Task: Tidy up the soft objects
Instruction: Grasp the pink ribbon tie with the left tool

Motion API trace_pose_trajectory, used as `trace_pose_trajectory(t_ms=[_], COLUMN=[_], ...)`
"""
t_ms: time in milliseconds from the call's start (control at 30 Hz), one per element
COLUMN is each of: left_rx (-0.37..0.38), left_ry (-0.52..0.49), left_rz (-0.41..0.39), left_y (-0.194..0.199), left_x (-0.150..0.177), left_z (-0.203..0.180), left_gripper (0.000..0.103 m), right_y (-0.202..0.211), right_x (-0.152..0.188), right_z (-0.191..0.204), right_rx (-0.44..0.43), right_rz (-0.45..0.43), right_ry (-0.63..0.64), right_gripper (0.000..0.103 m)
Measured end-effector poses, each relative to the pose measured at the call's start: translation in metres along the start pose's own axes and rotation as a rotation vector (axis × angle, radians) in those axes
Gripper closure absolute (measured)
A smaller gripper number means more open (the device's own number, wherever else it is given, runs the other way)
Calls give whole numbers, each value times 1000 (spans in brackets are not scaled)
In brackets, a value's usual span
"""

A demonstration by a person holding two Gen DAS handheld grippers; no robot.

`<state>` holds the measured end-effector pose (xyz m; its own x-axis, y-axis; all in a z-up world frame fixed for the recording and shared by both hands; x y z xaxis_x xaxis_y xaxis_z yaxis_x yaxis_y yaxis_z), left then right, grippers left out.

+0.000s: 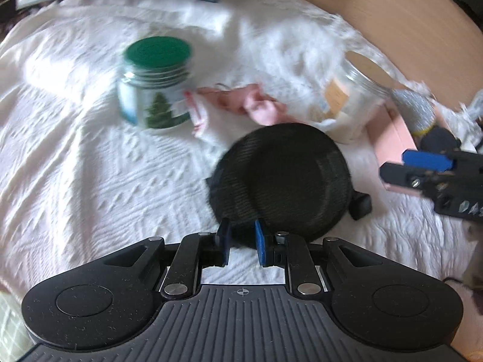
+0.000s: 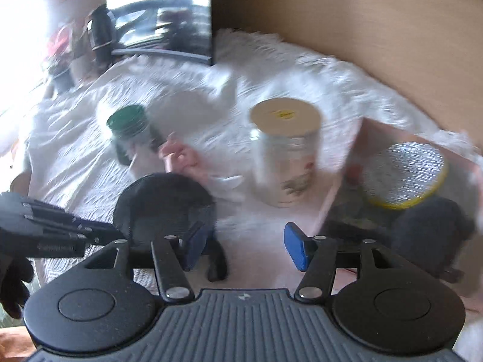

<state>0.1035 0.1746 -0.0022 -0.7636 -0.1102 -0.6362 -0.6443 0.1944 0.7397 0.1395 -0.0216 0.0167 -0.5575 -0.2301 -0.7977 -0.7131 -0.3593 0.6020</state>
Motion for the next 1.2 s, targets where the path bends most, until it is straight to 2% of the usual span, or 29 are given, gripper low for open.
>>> trace_pose_trajectory(t_ms=[200,300,433,733,867,967,1033,1100,1200], left_rx=[17,32,59,75,69,59,50,43,44], left_ry=[118,140,138,145,189,208,205,210,227], left_rz=[-11,-14,-20,-34,-35,-44,-50,-52,-51], left_y=[8,9,10,11,11,14,17,19,21], left_x=[4,4,5,4,5,4,3,5,7], left_z=[21,23,21,29,40,47,51,56,62], left_gripper=[84,84,84,84,84,84,84,84,84], right_y=[-32,-49,-61,-49,-34,-18,-7,-2,-10], right_x=[-6,-8,-4,20,36,39,36,30,18], right_z=[22,24,22,25,38,50,54,54,47], right_rx=[6,2,9,-79,-168,-204,-189,-145,-89], right_rz=[-41,-5,42,119,147,137,101,64,34], right_ry=[117,123,111,2,-60,-41,3,43,57], right_gripper=[46,54,55,55,55,55,54,47,44])
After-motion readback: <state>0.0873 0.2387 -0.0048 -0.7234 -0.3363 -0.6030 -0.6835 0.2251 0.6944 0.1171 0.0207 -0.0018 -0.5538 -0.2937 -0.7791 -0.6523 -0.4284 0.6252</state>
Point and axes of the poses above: each gripper's, at about its wrist camera, not at the fingertips, and y roughly against the way its jaws point, z to its left, x to its underside, the point moved 5 cm from there along -y, roughly the way its jaws point, and after that the axes turned 6 degrees about -z, right-handed, at the moved point
